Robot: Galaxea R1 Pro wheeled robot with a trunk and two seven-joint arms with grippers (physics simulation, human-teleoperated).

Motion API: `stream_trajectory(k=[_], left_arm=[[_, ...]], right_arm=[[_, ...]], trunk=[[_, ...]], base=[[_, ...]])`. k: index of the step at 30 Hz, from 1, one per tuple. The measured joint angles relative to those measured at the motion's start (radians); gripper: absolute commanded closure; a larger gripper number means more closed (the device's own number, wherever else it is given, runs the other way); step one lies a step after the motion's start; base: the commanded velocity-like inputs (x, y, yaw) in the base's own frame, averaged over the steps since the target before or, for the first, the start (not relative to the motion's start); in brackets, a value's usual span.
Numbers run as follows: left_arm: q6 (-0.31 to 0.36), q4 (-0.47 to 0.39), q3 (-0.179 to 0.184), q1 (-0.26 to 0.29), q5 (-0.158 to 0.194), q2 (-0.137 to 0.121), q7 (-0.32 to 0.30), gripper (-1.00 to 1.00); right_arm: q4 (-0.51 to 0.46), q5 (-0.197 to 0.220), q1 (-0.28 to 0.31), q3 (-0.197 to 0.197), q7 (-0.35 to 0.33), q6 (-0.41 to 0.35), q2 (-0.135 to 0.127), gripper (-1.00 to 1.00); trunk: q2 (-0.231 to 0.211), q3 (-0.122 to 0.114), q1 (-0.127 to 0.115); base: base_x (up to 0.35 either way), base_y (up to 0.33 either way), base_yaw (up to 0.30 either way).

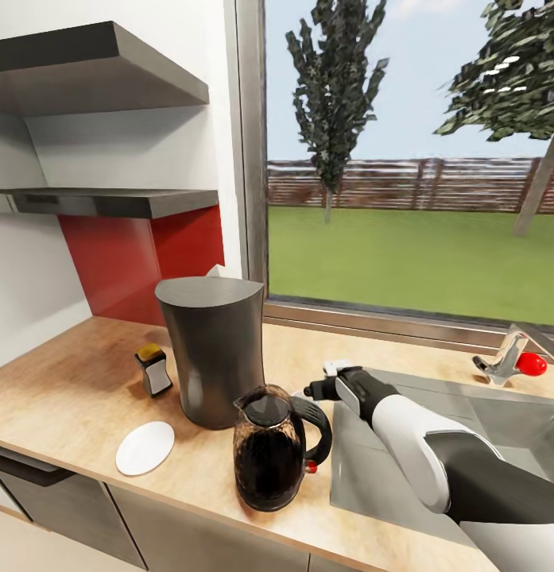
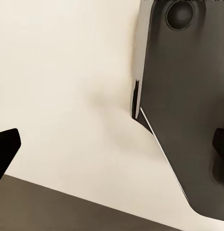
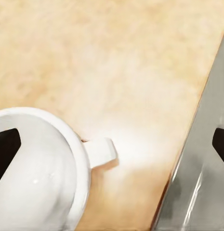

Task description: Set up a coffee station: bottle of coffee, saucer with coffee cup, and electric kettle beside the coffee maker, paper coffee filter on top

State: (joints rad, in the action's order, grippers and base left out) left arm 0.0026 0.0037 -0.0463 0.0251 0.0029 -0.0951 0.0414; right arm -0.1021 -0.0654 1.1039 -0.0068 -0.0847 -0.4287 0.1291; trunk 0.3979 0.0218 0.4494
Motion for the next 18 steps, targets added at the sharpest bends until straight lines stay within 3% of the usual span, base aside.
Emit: stream_trajectory(k=[18], left_arm=[[-0.003, 0.000, 0.000, 0.000, -0.001, 0.001, 0.000, -1.00]], right_arm=[[0.062, 0.002, 0.000, 0.000, 0.001, 0.007, 0.001, -1.00]], trunk=[[0.000, 0.000, 0.000]], base=[[0.000, 0.000, 0.000]])
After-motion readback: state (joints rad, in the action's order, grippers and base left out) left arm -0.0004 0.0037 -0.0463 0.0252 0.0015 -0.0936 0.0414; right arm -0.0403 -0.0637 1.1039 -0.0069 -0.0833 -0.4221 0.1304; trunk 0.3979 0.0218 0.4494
